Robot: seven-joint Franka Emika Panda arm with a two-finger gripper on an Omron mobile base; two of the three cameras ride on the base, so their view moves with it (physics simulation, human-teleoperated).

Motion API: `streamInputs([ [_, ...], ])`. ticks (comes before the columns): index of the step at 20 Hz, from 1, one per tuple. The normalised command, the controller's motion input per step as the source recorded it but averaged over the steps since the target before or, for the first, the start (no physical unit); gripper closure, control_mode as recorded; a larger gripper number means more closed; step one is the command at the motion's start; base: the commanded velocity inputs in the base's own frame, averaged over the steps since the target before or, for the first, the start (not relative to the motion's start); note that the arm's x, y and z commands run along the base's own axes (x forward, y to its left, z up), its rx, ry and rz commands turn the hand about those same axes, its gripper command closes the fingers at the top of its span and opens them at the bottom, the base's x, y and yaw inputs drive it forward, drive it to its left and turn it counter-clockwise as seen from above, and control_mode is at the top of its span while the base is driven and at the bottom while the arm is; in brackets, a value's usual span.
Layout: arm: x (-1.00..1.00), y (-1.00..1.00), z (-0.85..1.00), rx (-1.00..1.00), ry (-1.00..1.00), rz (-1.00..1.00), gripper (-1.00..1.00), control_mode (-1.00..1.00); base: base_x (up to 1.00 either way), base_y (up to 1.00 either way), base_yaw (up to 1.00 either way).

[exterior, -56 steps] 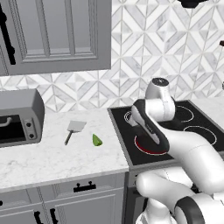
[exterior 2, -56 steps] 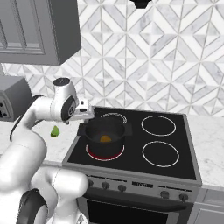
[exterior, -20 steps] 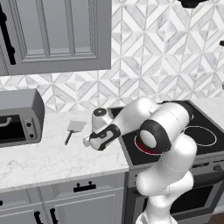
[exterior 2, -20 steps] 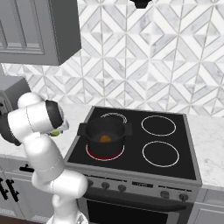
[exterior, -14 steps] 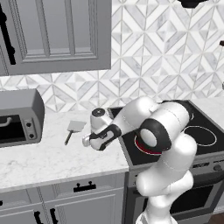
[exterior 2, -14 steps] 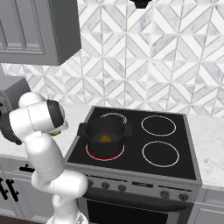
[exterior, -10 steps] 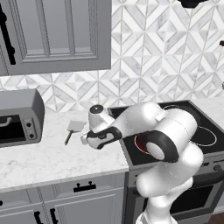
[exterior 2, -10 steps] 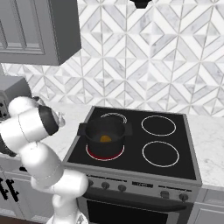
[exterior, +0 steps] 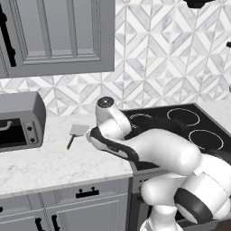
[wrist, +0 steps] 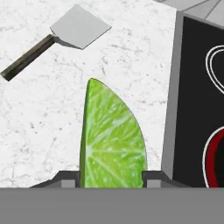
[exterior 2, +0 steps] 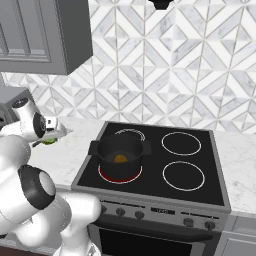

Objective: Put the lemon wedge and avocado in the pot. Retrieve the spatula and lightly stir the vegetables in the pot.

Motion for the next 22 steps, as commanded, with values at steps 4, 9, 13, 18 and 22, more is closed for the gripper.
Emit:
streamInputs([
  [4, -0.57, -0.35, 0.96, 0.0, -0.01, -0.03, 1.0, -1.0, 0.0, 0.0, 0.0],
  [9, -0.59, -0.47, 0.86, 0.0, 0.0, -0.03, 1.0, -1.0, 0.0, 0.0, 0.0],
  [13, -0.49, -0.72, 0.69, 0.0, 0.0, -0.04, 1.0, -1.0, 0.0, 0.0, 0.0],
  [18, -0.28, -0.83, 0.32, -0.02, 0.0, -0.03, 1.0, -1.0, 0.0, 0.0, 0.0],
  [22, -0.08, -1.0, 0.09, 0.0, 0.0, 0.0, 1.0, -1.0, 0.0, 0.0, 0.0],
])
